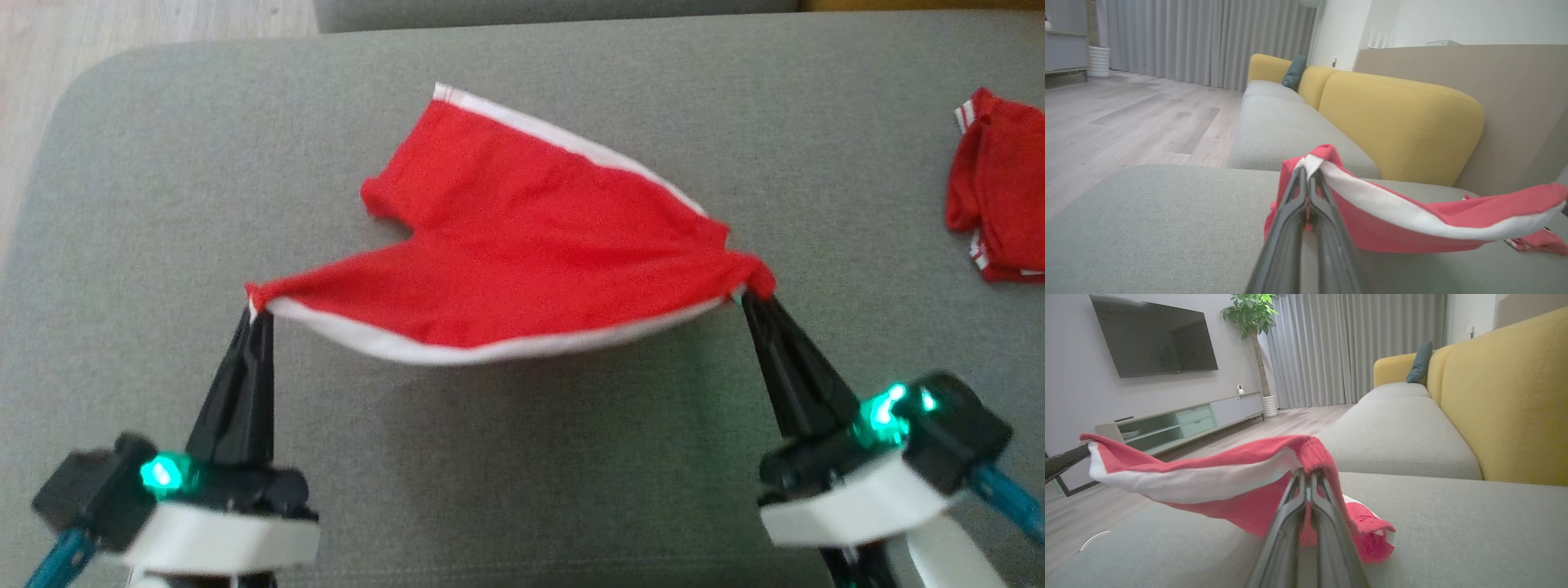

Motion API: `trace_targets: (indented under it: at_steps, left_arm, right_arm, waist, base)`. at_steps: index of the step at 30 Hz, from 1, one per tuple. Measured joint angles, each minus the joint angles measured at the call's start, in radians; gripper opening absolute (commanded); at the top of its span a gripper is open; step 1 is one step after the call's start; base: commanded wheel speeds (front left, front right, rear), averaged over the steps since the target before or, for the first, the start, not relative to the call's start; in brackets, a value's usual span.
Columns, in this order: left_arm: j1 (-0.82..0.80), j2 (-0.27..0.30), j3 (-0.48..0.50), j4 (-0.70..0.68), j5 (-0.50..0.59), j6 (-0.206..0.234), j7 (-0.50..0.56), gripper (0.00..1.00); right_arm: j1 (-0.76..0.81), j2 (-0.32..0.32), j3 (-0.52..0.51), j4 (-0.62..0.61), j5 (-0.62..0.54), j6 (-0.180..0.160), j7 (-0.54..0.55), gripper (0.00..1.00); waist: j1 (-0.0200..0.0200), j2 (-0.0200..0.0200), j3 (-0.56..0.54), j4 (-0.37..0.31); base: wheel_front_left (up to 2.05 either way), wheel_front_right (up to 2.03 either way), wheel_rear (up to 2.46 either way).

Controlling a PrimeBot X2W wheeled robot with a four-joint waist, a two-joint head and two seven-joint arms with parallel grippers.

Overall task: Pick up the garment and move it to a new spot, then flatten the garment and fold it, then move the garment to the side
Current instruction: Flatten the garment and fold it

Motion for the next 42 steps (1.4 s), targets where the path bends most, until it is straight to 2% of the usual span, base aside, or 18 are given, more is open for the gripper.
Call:
trace_targets:
  at_steps: [4, 8, 11, 15, 21, 32, 42]
  left_arm:
    - [0.102, 0.025, 0.000, -0.101, 0.000, 0.023, 0.059, 0.00]
    - [0.110, 0.034, 0.000, -0.091, -0.001, 0.022, 0.089, 0.00]
    - [0.078, 0.046, -0.002, -0.031, -0.006, 0.011, 0.102, 0.00]
    - [-0.044, 0.056, -0.003, 0.076, -0.026, -0.022, 0.138, 0.00]
    - [-0.324, 0.080, -0.020, 0.259, -0.028, -0.078, 0.196, 0.00]
    - [-0.725, 0.124, -0.046, 0.630, -0.020, -0.121, 0.358, 0.00]
    - [-0.902, 0.168, -0.109, 0.786, -0.020, -0.145, 0.433, 0.00]
  right_arm:
    - [0.127, -0.006, -0.013, -0.095, -0.005, 0.000, 0.082, 0.00]
    - [0.152, -0.004, -0.007, -0.080, 0.014, 0.000, 0.123, 0.00]
    - [0.148, 0.006, 0.000, -0.041, 0.031, 0.000, 0.123, 0.00]
    - [0.105, 0.024, 0.023, 0.023, 0.036, 0.000, 0.120, 0.00]
    - [-0.044, 0.067, 0.015, 0.108, 0.036, 0.000, 0.097, 0.00]
    - [-0.255, 0.132, 0.050, 0.285, 0.027, 0.000, 0.066, 0.00]
    - [-0.367, 0.152, 0.103, 0.382, 0.056, 0.000, 0.023, 0.00]
  waist:
    - [0.0000, 0.0000, -0.014, -0.011]
    - [0.0000, 0.0000, -0.007, -0.018]
    - [0.0000, 0.0000, 0.008, -0.023]
    - [0.0000, 0.0000, 0.044, -0.034]
    - [0.0001, 0.0000, 0.111, -0.059]
    - [0.0003, -0.0001, 0.252, -0.144]
    - [0.0004, 0.0000, 0.339, -0.234]
  base:
    - [0.00, 0.00, 0.00]
    - [0.00, 0.00, 0.00]
    - [0.00, 0.00, 0.00]
    - [0.00, 0.00, 0.00]
    - [0.00, 0.00, 0.00]
    - [0.00, 0.00, 0.00]
    - [0.00, 0.00, 0.00]
